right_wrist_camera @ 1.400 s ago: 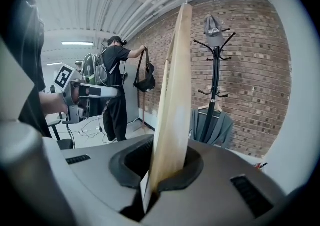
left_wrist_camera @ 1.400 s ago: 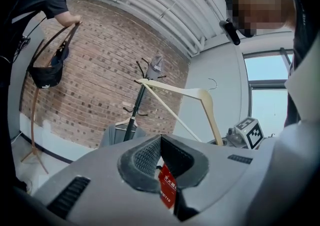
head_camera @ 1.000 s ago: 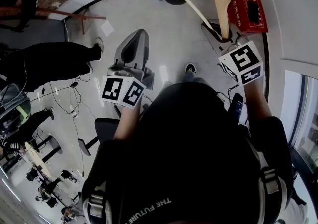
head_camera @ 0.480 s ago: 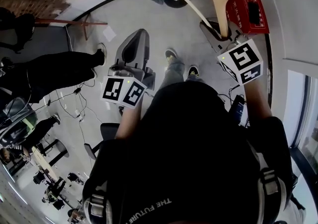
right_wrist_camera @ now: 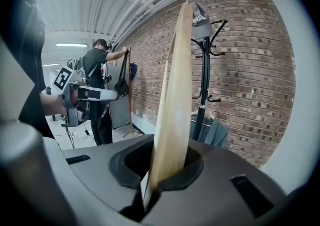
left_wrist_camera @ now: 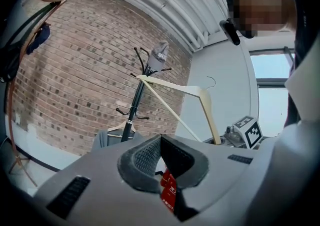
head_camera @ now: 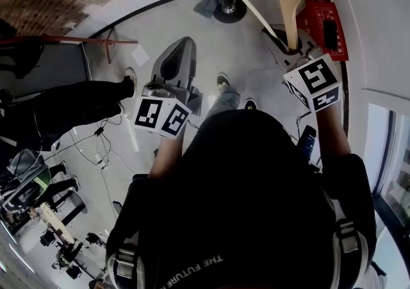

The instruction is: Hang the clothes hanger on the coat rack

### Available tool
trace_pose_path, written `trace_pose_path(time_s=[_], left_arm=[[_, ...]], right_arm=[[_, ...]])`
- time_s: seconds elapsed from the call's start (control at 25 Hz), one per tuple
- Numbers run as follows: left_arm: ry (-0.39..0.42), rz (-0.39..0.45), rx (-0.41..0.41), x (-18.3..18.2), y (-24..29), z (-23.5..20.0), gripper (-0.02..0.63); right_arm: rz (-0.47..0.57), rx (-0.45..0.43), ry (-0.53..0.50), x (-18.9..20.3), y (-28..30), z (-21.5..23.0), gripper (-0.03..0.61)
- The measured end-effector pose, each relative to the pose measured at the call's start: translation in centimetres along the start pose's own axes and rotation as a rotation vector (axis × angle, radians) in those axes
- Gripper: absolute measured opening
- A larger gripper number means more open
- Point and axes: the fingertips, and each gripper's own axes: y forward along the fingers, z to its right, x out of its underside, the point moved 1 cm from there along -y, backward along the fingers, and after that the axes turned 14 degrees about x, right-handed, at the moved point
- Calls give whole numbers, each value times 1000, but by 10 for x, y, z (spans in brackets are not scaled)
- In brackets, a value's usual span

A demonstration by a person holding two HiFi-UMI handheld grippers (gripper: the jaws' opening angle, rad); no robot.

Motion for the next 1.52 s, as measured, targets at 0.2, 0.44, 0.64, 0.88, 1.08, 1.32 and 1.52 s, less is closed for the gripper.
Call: trace_pose_path(time_s=[0.2, 0.44, 0.64, 0.88, 1.08, 1.32, 1.52], left_arm=[[0, 8, 16, -16, 11, -37, 14], [-20, 25, 21, -25, 7, -79, 14], [-22, 29, 7, -30, -3, -106, 14], [-34, 15, -5, -30, 4, -125, 14], [-42, -4, -11, -31, 31, -144, 14], [-43, -9, -24, -41, 74, -172, 14], [-26, -3, -25, -52, 126, -191, 14]], right_arm=[[-4, 12, -7, -21, 35, 3, 29], [-15, 12, -25, -38, 74, -7, 29], [-26, -3, -36, -45, 97, -18, 29], [-33, -5, -36, -43, 114, -12, 29], [-48, -6, -38, -42, 138, 12, 29], [-59, -26, -46, -47, 179, 47, 29], [-53, -45, -65, -52, 210, 90, 29]])
